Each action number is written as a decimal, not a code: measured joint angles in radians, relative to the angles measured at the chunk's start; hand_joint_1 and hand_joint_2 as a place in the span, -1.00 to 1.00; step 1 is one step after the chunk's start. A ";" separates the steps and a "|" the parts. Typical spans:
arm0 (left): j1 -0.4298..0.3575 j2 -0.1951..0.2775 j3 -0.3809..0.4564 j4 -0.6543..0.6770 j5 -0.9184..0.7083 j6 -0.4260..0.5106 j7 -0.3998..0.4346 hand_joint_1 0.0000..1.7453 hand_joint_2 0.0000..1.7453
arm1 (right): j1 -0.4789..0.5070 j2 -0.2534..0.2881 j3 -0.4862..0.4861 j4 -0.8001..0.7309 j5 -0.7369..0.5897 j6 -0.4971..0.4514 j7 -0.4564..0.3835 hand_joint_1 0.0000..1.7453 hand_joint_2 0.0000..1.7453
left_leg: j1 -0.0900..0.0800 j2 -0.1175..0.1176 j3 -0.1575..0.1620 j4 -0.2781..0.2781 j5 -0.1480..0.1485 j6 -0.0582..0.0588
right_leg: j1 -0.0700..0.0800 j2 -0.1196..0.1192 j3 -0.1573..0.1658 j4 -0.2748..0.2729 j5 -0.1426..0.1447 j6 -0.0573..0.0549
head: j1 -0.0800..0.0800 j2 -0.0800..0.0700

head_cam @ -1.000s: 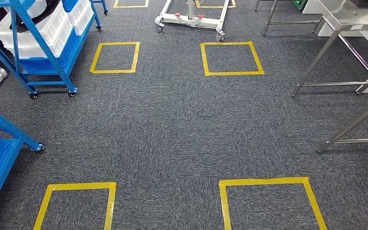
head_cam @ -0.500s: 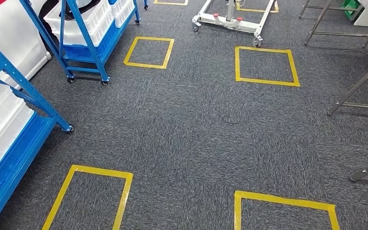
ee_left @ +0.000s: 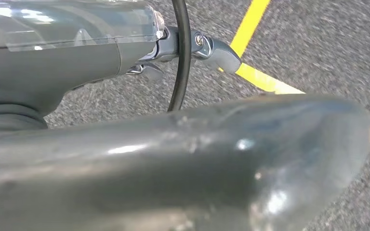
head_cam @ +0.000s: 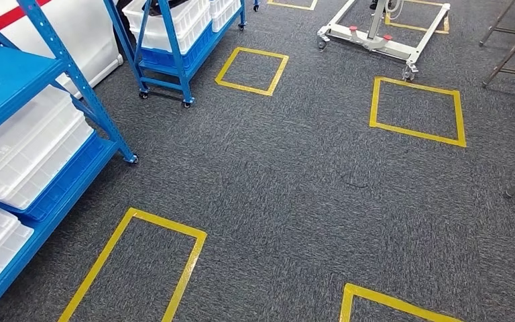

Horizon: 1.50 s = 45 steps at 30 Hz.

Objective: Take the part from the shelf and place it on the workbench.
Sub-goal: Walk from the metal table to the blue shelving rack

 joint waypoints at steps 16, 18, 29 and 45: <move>0.001 -0.005 0.001 0.000 -0.002 -0.017 -0.023 -1.00 -1.00 | 0.003 -0.007 -0.020 -0.005 -0.014 0.011 -0.011 -1.00 -1.00 | 0.008 -0.114 0.007 -0.003 -0.005 -0.010 | -0.013 0.132 -0.036 0.012 0.022 -0.002 | 0.000 0.000; 0.001 -0.007 0.001 0.000 -0.005 -0.017 -0.027 -1.00 -1.00 | 0.005 -0.007 -0.024 -0.007 -0.014 0.015 -0.012 -1.00 -1.00 | 0.011 -0.092 -0.007 0.037 -0.030 -0.021 | -0.014 0.126 -0.030 0.005 0.022 -0.016 | 0.000 0.000; 0.003 -0.009 0.001 0.000 -0.012 -0.017 -0.030 -1.00 -1.00 | 0.010 -0.006 -0.038 -0.008 -0.014 0.024 -0.012 -1.00 -1.00 | 0.000 -0.041 -0.024 0.019 0.013 -0.001 | -0.004 0.094 0.029 0.004 -0.027 -0.010 | 0.000 0.000; 0.002 -0.012 0.005 0.000 -0.021 -0.015 -0.027 -1.00 -1.00 | 0.015 -0.007 -0.052 -0.012 -0.004 0.030 -0.019 -1.00 -1.00 | 0.001 -0.073 0.092 -0.011 -0.065 0.005 | -0.006 0.124 -0.096 0.037 0.046 0.001 | 0.000 0.000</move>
